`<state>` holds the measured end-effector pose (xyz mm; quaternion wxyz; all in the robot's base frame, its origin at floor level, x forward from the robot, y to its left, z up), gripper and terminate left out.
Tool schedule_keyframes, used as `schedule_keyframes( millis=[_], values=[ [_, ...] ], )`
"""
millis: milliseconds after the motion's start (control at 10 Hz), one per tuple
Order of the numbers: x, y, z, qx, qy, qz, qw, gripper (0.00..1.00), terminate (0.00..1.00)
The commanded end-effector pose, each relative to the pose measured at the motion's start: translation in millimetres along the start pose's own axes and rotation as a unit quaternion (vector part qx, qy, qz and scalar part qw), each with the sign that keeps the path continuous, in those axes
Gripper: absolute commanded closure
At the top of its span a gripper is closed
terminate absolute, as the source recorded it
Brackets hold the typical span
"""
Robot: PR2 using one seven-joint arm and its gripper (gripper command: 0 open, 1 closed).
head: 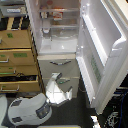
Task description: Opening the fridge
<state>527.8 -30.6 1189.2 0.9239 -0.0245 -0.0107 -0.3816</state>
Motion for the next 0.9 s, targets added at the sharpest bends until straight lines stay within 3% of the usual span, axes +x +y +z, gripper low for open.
schedule_keyframes(
  millis=[100,400,800,900],
  values=[
    [-203.4,197.3,-41.3,0.029,0.037,0.168,0.985,0.0,0.0],
    [-242.5,240.9,-31.6,0.058,0.015,0.236,0.97,0.0,0.0],
    [-290.7,263.6,-43.2,0.157,0.015,0.279,0.947,0.0,0.0],
    [-301.3,272.4,-57.1,0.174,0.02,0.29,0.941,0.0,1.0]
  ],
)
